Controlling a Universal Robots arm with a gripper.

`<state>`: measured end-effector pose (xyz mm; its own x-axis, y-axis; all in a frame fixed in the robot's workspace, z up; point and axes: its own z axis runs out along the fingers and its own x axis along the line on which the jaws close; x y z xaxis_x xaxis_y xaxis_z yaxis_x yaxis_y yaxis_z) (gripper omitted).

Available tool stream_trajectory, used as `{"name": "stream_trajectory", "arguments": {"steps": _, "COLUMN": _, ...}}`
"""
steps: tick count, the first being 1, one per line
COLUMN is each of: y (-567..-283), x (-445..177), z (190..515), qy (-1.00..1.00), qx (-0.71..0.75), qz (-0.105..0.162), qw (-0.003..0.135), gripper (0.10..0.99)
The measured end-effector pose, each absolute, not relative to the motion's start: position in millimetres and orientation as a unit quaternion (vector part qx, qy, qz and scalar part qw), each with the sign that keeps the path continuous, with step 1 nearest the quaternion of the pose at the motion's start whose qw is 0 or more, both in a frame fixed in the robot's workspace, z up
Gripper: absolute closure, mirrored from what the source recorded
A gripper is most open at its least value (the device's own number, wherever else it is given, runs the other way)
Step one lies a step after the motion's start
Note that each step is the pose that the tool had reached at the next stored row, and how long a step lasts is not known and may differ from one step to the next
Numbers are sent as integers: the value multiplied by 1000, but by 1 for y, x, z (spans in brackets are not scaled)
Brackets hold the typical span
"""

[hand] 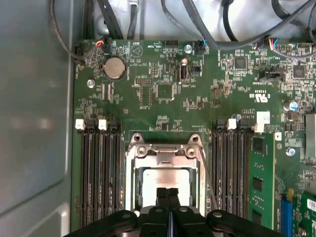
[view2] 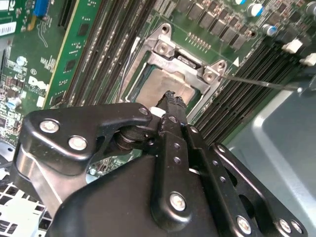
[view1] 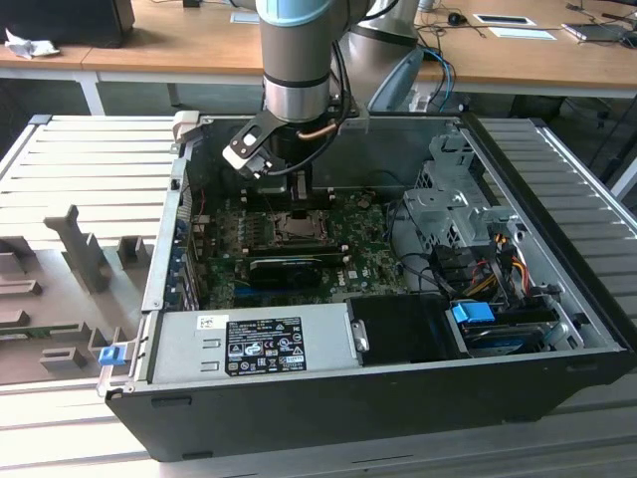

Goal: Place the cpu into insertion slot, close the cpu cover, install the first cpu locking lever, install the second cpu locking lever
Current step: 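Close the cpu cover, then install the first cpu locking lever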

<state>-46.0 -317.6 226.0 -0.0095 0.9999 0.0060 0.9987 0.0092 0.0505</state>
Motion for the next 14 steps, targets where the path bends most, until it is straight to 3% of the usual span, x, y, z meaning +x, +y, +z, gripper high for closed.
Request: {"name": "stream_trajectory", "arguments": {"steps": 14, "y": -318, "x": -50, "z": 228, "qy": 710, "qx": 704, "qz": 20, "qw": 15, "gripper": 980}}
